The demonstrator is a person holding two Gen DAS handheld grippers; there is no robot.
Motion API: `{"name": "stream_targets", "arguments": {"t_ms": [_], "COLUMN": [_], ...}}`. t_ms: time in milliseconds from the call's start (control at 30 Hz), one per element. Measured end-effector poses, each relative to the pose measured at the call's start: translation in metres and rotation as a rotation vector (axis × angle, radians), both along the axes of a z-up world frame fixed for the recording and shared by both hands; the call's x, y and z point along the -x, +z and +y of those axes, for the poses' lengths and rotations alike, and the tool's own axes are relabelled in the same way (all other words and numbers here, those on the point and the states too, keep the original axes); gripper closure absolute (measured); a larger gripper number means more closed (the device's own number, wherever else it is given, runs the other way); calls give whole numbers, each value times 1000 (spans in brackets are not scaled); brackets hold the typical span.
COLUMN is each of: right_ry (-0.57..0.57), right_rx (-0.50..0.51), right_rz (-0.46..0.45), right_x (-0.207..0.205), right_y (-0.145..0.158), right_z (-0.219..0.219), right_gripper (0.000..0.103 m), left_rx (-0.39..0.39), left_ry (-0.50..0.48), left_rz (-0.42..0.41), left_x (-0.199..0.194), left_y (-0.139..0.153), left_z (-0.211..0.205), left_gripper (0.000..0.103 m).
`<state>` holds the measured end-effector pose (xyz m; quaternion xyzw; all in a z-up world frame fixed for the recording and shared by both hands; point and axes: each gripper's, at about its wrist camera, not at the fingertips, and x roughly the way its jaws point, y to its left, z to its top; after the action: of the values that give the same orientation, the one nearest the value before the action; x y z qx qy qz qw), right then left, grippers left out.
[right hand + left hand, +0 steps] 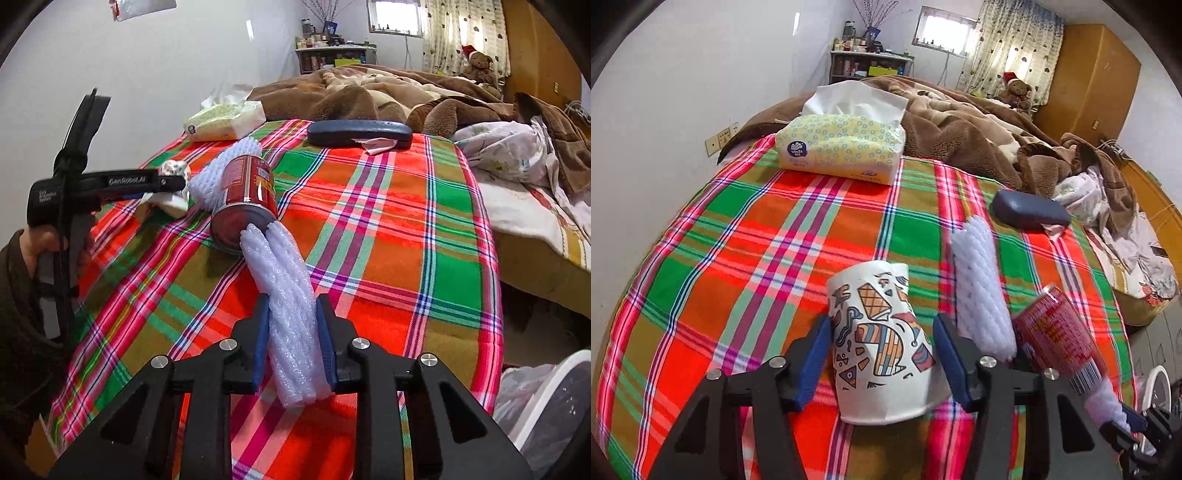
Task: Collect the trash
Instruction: 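Grasp the patterned paper cup with the left tool while the right tool grasps the white foam sleeve, then carry the paper cup and foam sleeve over the wastebasket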
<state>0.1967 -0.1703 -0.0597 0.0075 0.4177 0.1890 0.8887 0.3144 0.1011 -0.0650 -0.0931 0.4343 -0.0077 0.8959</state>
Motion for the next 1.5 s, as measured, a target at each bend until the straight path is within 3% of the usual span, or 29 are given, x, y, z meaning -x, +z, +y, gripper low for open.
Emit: {"name": "stream_targets", "arguments": {"t_ms": [267,500,800,967,1500], "right_ry": [-58,-85,-106,-113,-185], "right_rx": [-42,-77,-94,-95,-126], "right_rz": [-11,-29,-39,-53,-116], "right_x": [13,26,34,40,72], "right_y": [7,14,18,22,40], "right_z": [-13,-17,-22,-25,-51], "right_gripper": [78,78,78,78,78], "left_rx": [28,5,-55,-54,-15], "left_ry": [-38,-59,-39,-46,-215], "left_rz": [-15,-6,28,28,-114], "left_x": [39,66,74,80,139], "left_y": [5,-1,-12,-10,48], "left_z": [-5,-16,-26,-31,-93], "left_gripper": [52,51,39,48,50]}}
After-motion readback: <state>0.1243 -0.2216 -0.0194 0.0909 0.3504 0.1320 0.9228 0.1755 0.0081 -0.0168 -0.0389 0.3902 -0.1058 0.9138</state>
